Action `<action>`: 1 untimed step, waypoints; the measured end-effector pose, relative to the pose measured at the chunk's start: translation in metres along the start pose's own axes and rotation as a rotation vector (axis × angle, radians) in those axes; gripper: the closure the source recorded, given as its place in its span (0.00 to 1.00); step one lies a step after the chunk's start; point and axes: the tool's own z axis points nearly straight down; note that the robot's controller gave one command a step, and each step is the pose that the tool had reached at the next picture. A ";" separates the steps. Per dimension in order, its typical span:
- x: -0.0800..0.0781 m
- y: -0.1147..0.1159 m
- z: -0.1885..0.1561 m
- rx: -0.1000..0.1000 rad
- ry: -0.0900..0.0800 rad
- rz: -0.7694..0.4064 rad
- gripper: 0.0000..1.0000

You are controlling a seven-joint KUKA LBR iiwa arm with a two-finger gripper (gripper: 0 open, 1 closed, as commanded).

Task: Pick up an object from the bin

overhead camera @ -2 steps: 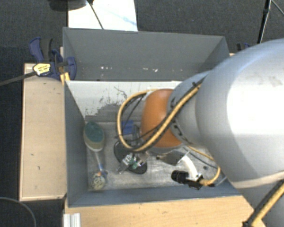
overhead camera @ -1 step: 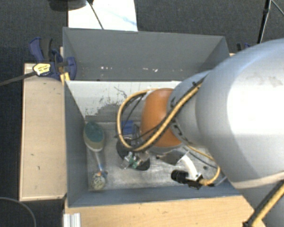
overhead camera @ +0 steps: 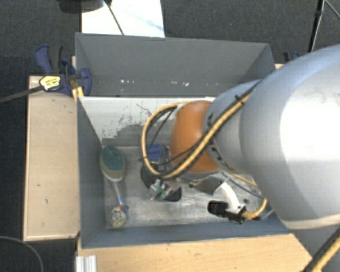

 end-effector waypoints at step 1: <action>-0.001 0.002 -0.095 -0.003 -0.001 -0.006 1.00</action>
Offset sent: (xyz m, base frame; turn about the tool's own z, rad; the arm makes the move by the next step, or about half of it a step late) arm -0.0002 -0.0001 0.0913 0.0000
